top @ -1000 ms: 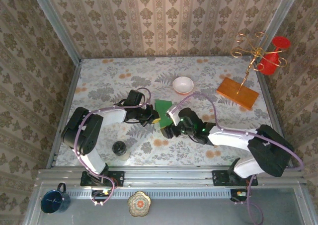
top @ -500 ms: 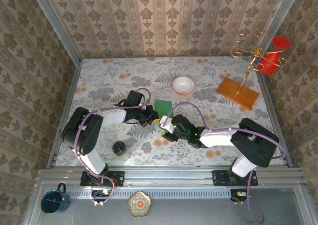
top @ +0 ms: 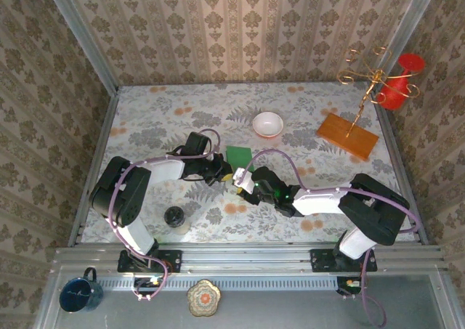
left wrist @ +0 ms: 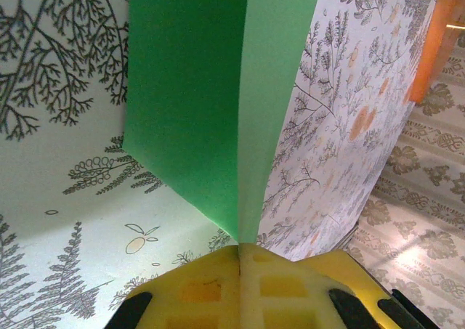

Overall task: Fold a paper plane with a square sheet of paper (pick it up from the middle)
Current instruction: Third fold the triangle at the center of the table.

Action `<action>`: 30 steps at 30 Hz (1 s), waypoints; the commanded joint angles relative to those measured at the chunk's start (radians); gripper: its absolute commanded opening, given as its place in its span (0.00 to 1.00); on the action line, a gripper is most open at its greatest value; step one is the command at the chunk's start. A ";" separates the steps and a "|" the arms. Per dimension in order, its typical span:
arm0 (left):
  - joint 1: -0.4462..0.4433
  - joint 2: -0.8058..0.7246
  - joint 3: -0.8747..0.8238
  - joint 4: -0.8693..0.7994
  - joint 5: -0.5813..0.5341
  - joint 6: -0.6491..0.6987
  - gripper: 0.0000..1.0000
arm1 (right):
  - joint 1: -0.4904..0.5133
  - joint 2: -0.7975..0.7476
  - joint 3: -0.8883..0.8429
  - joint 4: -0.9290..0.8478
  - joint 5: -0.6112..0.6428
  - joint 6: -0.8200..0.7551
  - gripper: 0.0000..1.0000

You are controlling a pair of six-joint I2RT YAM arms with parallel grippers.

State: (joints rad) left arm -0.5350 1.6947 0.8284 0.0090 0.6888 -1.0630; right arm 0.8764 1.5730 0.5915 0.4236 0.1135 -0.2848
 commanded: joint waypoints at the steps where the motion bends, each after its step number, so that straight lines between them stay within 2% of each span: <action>1: 0.006 -0.006 -0.015 0.008 0.011 -0.005 0.06 | 0.005 -0.021 -0.018 0.037 -0.039 0.015 0.42; 6: 0.006 -0.009 -0.018 0.007 0.012 -0.006 0.08 | 0.004 -0.012 -0.010 0.032 -0.074 0.029 0.32; 12: 0.054 -0.046 -0.023 -0.093 -0.029 0.071 0.24 | -0.007 -0.014 -0.013 -0.001 -0.136 0.086 0.11; 14: 0.075 -0.075 -0.024 -0.145 -0.067 0.115 0.29 | -0.014 -0.018 -0.016 -0.018 -0.163 0.124 0.10; 15: 0.116 -0.097 -0.022 -0.155 -0.075 0.134 0.32 | -0.016 -0.019 -0.015 -0.028 -0.179 0.147 0.10; 18: 0.115 -0.137 0.018 -0.179 -0.073 0.199 0.39 | -0.027 -0.014 -0.009 -0.063 -0.239 0.214 0.06; 22: 0.064 -0.113 0.100 -0.245 -0.113 0.279 0.40 | -0.040 -0.003 -0.014 -0.067 -0.290 0.289 0.05; 30: 0.000 0.119 0.264 -0.292 -0.108 0.334 0.28 | -0.044 0.022 -0.008 -0.078 -0.315 0.361 0.03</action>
State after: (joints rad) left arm -0.5198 1.7542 1.0389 -0.2111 0.5957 -0.7937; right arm 0.8356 1.5799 0.5850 0.3748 -0.1665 0.0250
